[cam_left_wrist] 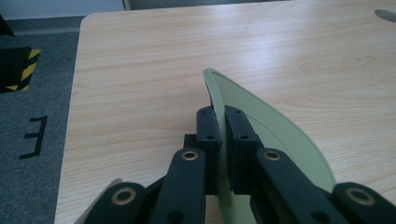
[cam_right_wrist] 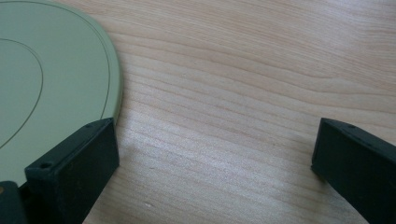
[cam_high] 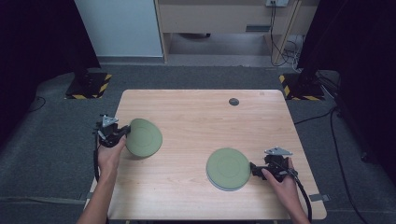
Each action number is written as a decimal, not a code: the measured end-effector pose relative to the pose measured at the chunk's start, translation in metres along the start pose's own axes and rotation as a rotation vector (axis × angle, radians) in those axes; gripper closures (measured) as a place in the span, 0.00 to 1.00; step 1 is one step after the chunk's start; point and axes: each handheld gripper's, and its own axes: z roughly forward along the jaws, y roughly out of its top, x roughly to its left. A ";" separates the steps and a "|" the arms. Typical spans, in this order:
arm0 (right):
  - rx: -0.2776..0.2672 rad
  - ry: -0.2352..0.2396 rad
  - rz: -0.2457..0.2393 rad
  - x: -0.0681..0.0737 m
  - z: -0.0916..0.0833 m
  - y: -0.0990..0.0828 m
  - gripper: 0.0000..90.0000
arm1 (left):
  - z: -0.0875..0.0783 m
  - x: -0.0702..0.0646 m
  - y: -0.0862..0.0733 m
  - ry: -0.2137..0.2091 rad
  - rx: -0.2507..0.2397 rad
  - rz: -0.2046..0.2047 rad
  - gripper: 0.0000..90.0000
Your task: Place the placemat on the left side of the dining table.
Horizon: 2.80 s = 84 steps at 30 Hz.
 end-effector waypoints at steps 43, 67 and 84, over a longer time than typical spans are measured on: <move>-0.002 -0.003 0.004 0.001 0.000 0.000 0.01 | 0.019 0.036 -0.019 0.088 0.082 0.011 0.93; -0.002 -0.004 0.003 0.002 -0.001 -0.001 0.01 | 0.021 0.042 -0.020 0.127 0.121 0.043 0.86; -0.002 -0.004 0.003 0.002 -0.001 -0.001 0.01 | 0.025 0.049 -0.023 0.147 0.130 0.035 0.71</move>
